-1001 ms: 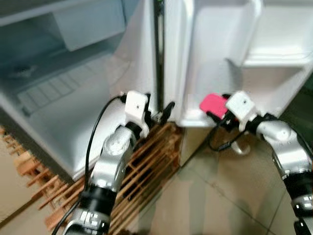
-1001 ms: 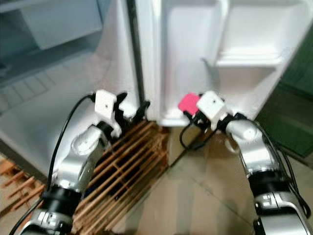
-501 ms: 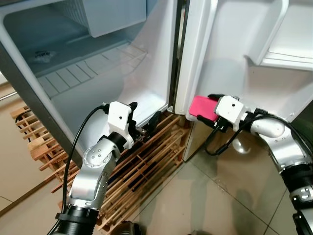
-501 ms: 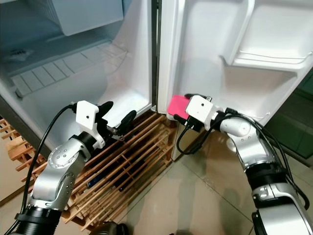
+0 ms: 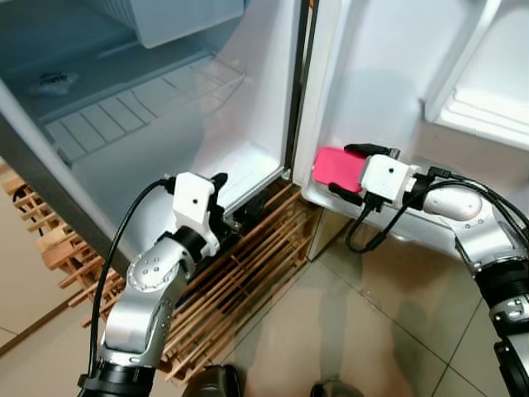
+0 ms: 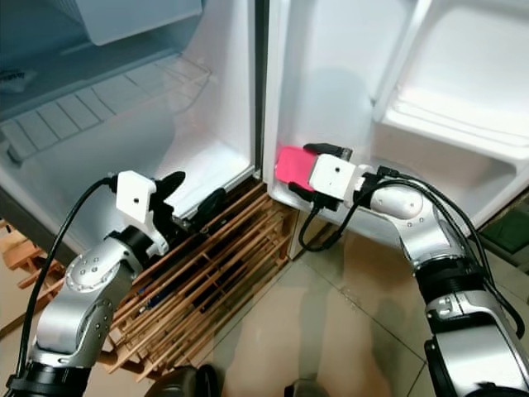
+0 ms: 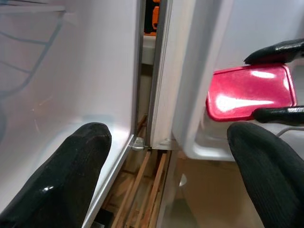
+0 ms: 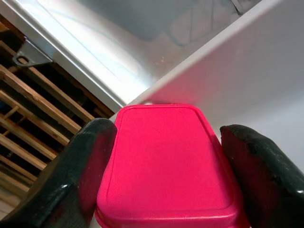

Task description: Restocking fridge

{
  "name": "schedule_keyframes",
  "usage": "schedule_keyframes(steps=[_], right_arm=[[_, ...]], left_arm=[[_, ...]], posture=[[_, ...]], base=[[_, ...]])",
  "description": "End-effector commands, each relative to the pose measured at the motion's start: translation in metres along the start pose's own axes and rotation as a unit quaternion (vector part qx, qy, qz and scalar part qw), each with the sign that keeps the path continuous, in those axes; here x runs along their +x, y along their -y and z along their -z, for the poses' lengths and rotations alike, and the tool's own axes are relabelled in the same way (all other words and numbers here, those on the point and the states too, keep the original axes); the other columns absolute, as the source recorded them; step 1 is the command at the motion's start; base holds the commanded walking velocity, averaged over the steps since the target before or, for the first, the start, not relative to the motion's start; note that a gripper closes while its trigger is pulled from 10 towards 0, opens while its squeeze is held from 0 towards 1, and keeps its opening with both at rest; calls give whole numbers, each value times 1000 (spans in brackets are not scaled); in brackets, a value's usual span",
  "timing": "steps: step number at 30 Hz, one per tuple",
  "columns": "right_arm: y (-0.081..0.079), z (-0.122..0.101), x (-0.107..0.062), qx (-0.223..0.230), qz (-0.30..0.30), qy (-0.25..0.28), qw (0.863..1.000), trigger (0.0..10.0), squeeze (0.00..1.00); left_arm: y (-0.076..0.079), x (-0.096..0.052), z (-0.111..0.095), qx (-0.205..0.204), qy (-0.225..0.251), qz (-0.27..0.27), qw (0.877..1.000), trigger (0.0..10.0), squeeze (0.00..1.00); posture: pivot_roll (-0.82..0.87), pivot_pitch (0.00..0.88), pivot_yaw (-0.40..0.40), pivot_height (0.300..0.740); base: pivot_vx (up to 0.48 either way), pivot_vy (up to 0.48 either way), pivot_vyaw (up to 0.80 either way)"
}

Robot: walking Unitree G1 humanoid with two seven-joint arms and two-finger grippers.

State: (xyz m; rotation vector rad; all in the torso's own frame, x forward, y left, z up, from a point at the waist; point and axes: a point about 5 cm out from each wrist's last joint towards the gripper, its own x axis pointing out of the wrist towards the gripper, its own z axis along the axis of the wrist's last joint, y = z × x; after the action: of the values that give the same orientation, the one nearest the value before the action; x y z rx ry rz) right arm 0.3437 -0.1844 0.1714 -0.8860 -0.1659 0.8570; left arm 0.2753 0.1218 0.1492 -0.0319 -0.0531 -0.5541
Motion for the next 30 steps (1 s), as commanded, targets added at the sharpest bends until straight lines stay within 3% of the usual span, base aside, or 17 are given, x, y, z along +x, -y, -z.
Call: schedule_keyframes(steps=[1, 4, 7, 10, 11, 12, 17, 22, 25, 28, 29, 30], right_arm=[[3, -2, 2, -14, 2, 4, 1000, 0, 0], [-1, 5, 2, 2, 4, -3, 1000, 0, 0], [-12, 21, 1, 64, 17, -35, 997, 0, 0], [-14, 25, 1, 77, 28, -44, 996, 0, 0], [-17, 29, 1, 93, 37, -55, 993, 6000, 0], [-18, 33, 0, 117, 49, -59, 990, 10000, 0], [-14, 42, -4, 160, 92, -71, 980, 10000, 0], [-7, 47, -6, 197, 131, -80, 968, 10000, 0], [1, 49, -8, 245, 173, -73, 951, 10000, 0], [5, 48, -9, 245, 184, -68, 950, 10000, 0], [5, 47, -9, 238, 181, -67, 952, 10000, 192], [6, 47, -9, 229, 179, -68, 955, 10000, 506]], left_arm=[[1, -4, 1, 1, -7, 0, 1000, 10000, 0], [1, -5, 1, 1, -11, 0, 1000, 10000, 0], [0, -7, -1, 5, -15, 2, 1000, 10000, 0], [-1, -7, -1, 6, -16, 2, 1000, 10000, 0], [-1, -7, -2, 8, -17, 4, 1000, 10000, 0], [0, -6, -3, 9, -16, 12, 1000, 10000, 0], [10, -6, -8, 12, -7, 65, 998, 10000, 0], [11, -3, -11, 19, -5, 74, 997, 10000, 0], [11, -2, -11, 18, -5, 74, 997, 10000, 0], [11, -2, -11, 17, -5, 74, 997, 10000, 0], [11, -2, -11, 17, -6, 74, 997, 10000, 0], [11, -2, -11, 17, -6, 75, 997, 10000, 0]], posture=[[13, 174, 35, 740], [23, 177, 44, 740], [30, 177, 53, 740], [32, 176, 55, 740], [34, 179, 61, 740], [33, 181, 64, 740], [31, 179, 66, 740], [27, 177, 67, 740], [27, 175, 67, 740], [27, 175, 67, 740], [25, 174, 66, 740], [25, 174, 66, 740]], base=[[0, 0, 0], [0, 0, 0], [0, 0, 0], [0, 0, 0], [0, 0, 0], [0, 0, 0], [0, 0, 0], [0, 0, 0], [0, 0, 0], [0, 0, 0], [0, 0, 0], [0, 0, 0]])
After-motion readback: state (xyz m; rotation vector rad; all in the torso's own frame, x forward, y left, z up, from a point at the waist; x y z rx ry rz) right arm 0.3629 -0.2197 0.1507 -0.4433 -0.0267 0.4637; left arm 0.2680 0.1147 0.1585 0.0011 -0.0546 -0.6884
